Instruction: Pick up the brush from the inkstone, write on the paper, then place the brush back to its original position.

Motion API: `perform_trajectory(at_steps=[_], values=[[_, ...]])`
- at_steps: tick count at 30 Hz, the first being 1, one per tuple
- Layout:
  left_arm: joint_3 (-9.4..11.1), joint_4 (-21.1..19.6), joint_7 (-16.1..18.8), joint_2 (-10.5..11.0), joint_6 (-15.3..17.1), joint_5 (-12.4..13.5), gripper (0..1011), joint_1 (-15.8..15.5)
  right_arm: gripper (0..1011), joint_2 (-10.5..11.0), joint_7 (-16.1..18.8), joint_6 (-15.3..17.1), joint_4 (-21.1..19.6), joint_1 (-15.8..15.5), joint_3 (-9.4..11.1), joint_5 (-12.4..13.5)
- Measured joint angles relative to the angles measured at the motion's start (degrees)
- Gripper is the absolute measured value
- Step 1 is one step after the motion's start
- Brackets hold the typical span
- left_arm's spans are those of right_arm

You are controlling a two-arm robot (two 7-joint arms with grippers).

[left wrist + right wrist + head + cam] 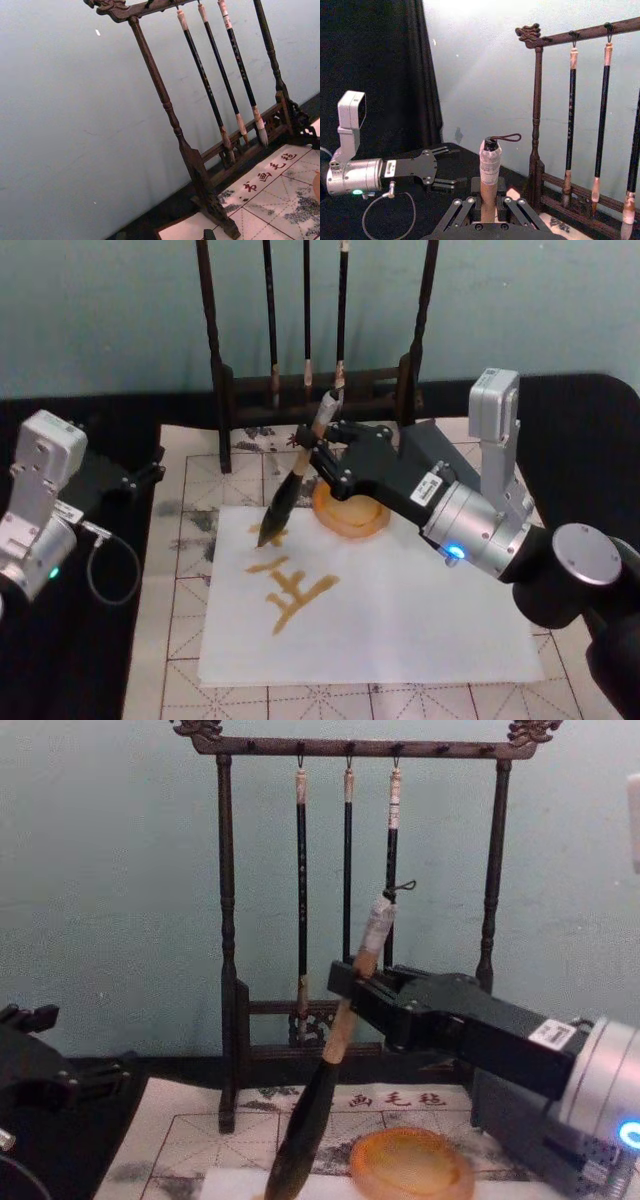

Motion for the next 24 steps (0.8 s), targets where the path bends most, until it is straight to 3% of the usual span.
perform_trajectory(at_steps=[24], values=[[0.0,0.0,0.0,0.0,0.0,0.0,1001,0.0,185,3.0,1.5,0.7,-3.6,-2.0,0.1,0.9]])
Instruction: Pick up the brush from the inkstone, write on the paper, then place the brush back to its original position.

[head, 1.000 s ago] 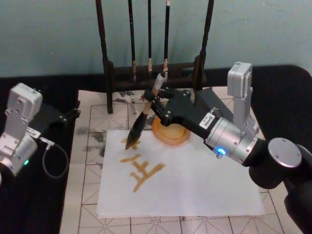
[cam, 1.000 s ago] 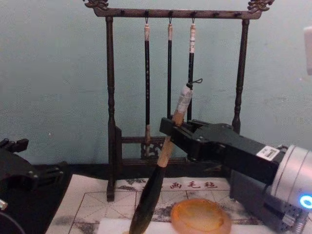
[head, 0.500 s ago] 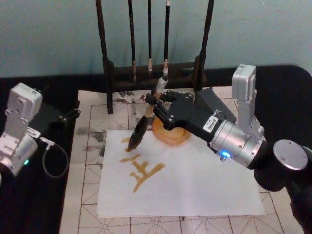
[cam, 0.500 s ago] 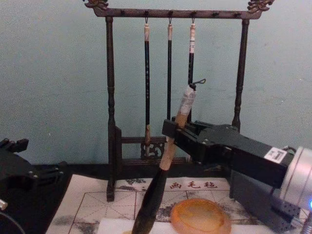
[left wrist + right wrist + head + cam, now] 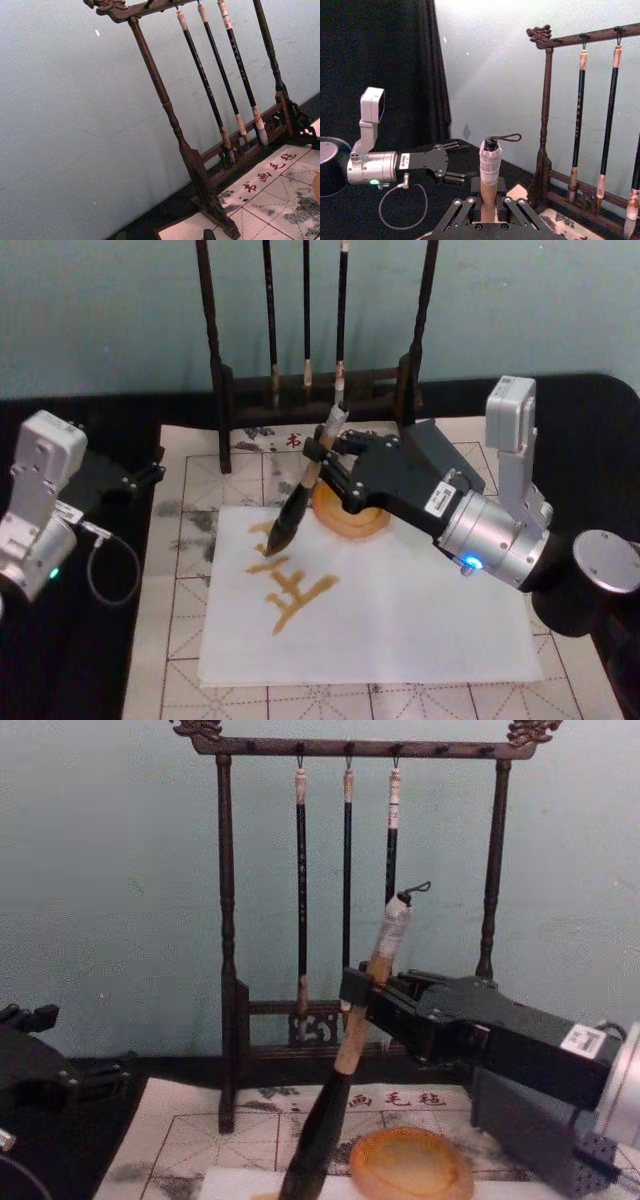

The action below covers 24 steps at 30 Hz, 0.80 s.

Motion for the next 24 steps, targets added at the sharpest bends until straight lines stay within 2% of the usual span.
perform_trajectory(at_steps=[14,24], values=[[0.0,0.0,0.0,0.0,0.0,0.0,1001,0.0,185,0.9,0.1,-0.2,-1.5,-0.7,0.8,1.1],[0.0,0.0,0.0,0.0,0.0,0.0,1001,0.0,185,1.0,-0.4,0.5,-3.1,-1.1,2.9,5.0]])
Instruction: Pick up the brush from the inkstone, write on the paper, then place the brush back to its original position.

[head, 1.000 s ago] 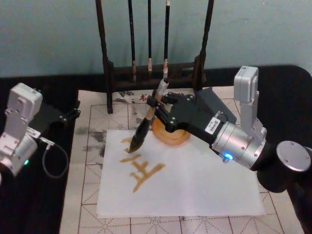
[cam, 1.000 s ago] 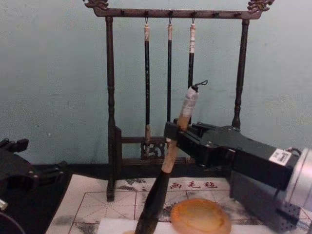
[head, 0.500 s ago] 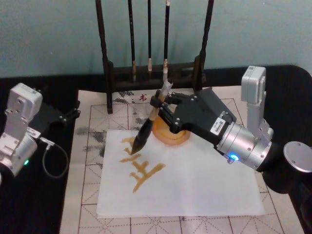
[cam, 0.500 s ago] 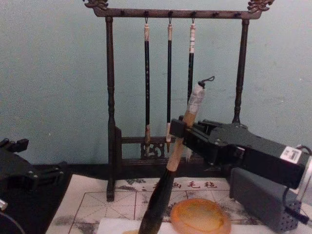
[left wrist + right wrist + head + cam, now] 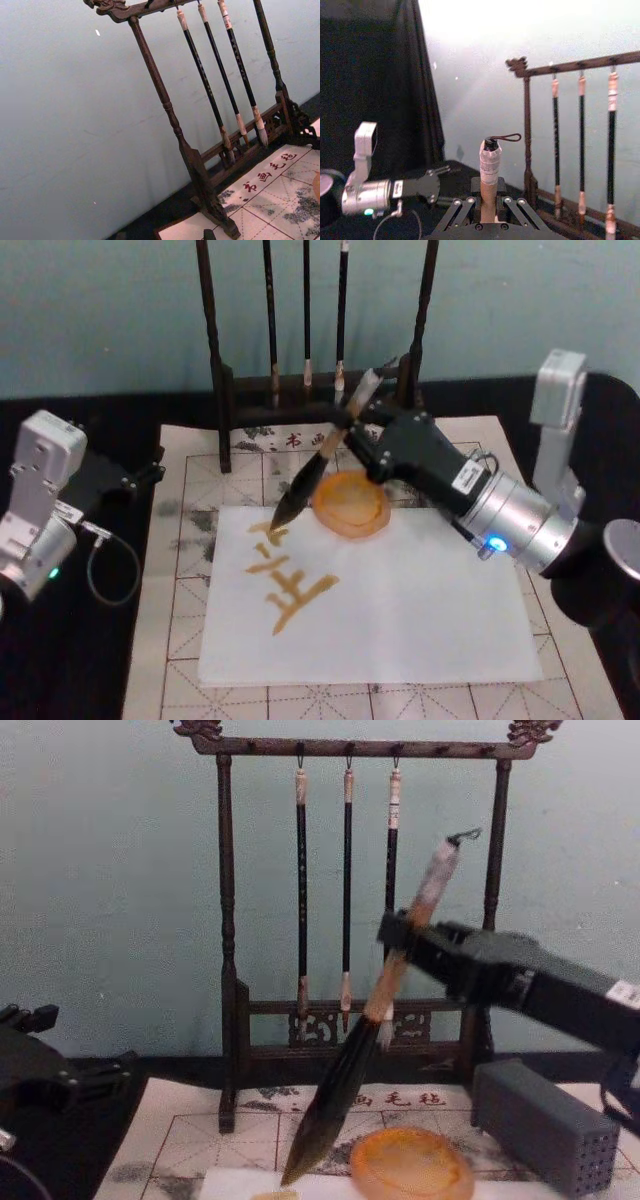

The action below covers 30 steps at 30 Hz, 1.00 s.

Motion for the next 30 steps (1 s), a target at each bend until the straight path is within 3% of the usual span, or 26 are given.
perform_trajectory(at_steps=[9,23,30], values=[[0.0,0.0,0.0,0.0,0.0,0.0,1001,0.0,185,0.3,-1.0,1.5,-0.9,0.0,2.2,4.1],[0.0,0.0,0.0,0.0,0.0,0.0,1001,0.0,185,0.9,-5.5,8.0,-0.7,0.8,7.3,14.7],[0.0,0.0,0.0,0.0,0.0,0.0,1001,0.0,185,2.0,-7.6,10.1,-0.5,0.9,9.0,18.6]])
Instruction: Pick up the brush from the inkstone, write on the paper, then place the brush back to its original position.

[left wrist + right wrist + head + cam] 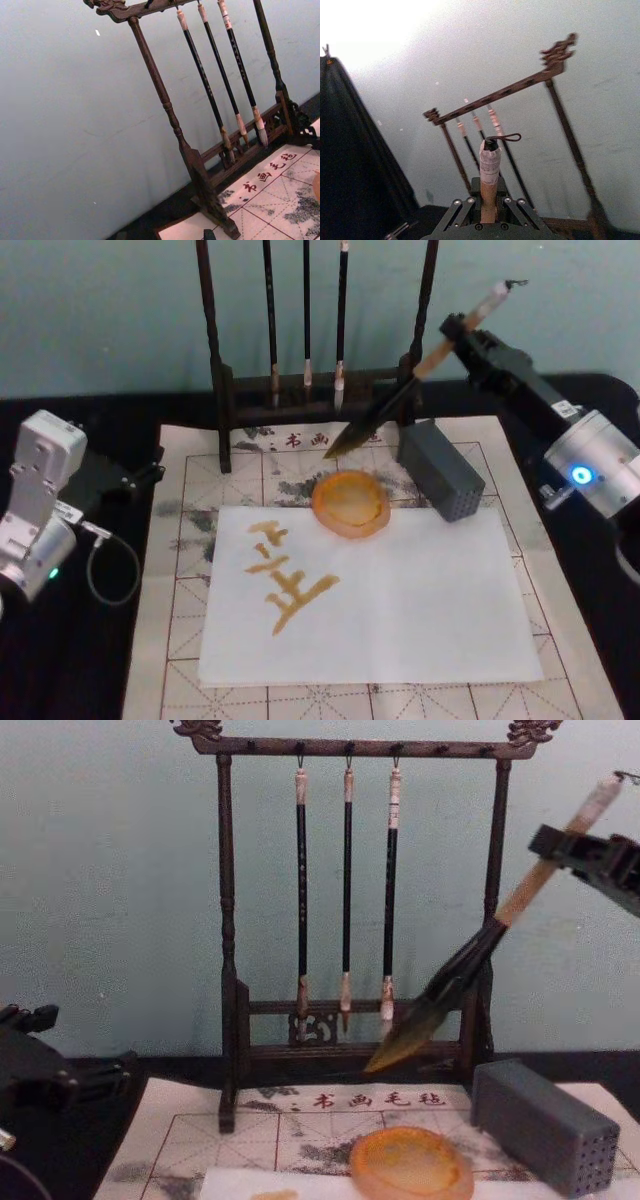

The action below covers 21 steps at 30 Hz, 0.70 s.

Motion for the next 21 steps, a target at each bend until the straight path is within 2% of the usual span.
perform_trajectory(at_steps=[10,19,21], values=[[0.0,0.0,0.0,0.0,0.0,0.0,1001,0.0,185,1.5,-3.3,3.1,1.3,-0.2,1.6,4.7],[0.0,0.0,0.0,0.0,0.0,0.0,1001,0.0,185,1.0,-6.0,6.2,3.8,0.2,1.7,9.2],[0.0,0.0,0.0,0.0,0.0,0.0,1001,0.0,185,0.5,-7.2,7.4,4.9,0.5,1.7,11.0]])
